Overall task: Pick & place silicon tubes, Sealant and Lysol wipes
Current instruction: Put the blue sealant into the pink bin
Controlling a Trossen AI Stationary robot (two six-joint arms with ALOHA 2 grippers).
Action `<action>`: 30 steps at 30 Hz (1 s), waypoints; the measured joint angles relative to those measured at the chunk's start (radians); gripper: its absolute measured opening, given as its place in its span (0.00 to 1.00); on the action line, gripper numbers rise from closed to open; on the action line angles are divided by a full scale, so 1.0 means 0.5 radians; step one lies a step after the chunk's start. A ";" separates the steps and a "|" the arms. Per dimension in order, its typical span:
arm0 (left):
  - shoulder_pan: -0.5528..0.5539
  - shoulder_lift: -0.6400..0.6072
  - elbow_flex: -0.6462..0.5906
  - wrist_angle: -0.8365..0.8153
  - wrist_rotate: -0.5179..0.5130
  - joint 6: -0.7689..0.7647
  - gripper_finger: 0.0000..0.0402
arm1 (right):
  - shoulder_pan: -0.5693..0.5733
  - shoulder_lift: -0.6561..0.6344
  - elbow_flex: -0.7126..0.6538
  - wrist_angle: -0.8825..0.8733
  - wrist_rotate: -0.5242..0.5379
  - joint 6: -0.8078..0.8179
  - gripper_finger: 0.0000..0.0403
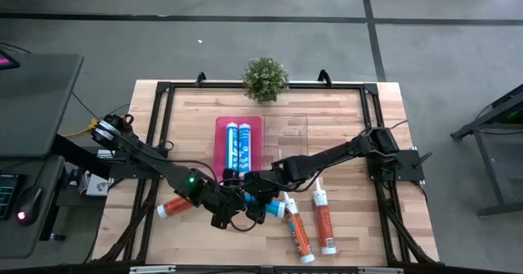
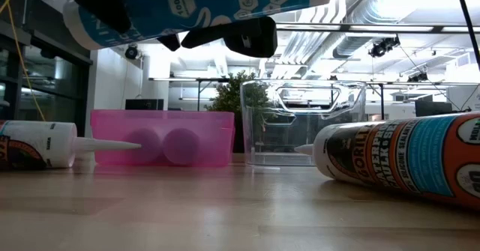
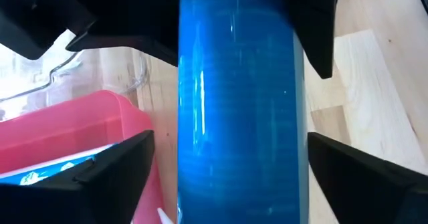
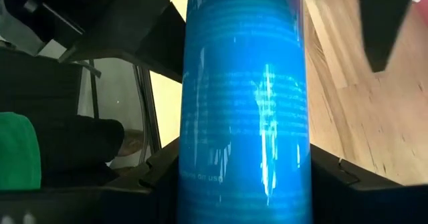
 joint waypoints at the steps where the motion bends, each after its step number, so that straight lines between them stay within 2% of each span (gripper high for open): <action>1: 0.000 0.000 0.000 -0.001 0.004 0.000 0.97 | 0.000 0.000 0.000 -0.002 -0.004 0.000 0.51; 6: 0.000 0.000 0.000 -0.017 0.011 -0.002 0.94 | -0.001 0.000 0.000 -0.025 -0.020 0.020 0.51; 10: 0.005 0.000 -0.002 -0.160 -0.048 -0.044 0.89 | 0.006 0.001 0.001 -0.143 0.010 0.022 0.51; 22: 0.007 -0.084 -0.005 -0.873 -0.307 -0.360 0.82 | 0.014 0.001 0.002 -0.325 0.227 0.132 0.51; 25: 0.002 -0.165 -0.010 -1.081 -0.349 -0.471 0.81 | 0.025 0.001 0.002 -0.363 0.335 0.169 0.51; 30: -0.008 -0.375 -0.009 -1.251 -0.530 -0.689 0.79 | 0.029 0.001 0.002 -0.308 0.584 0.253 0.51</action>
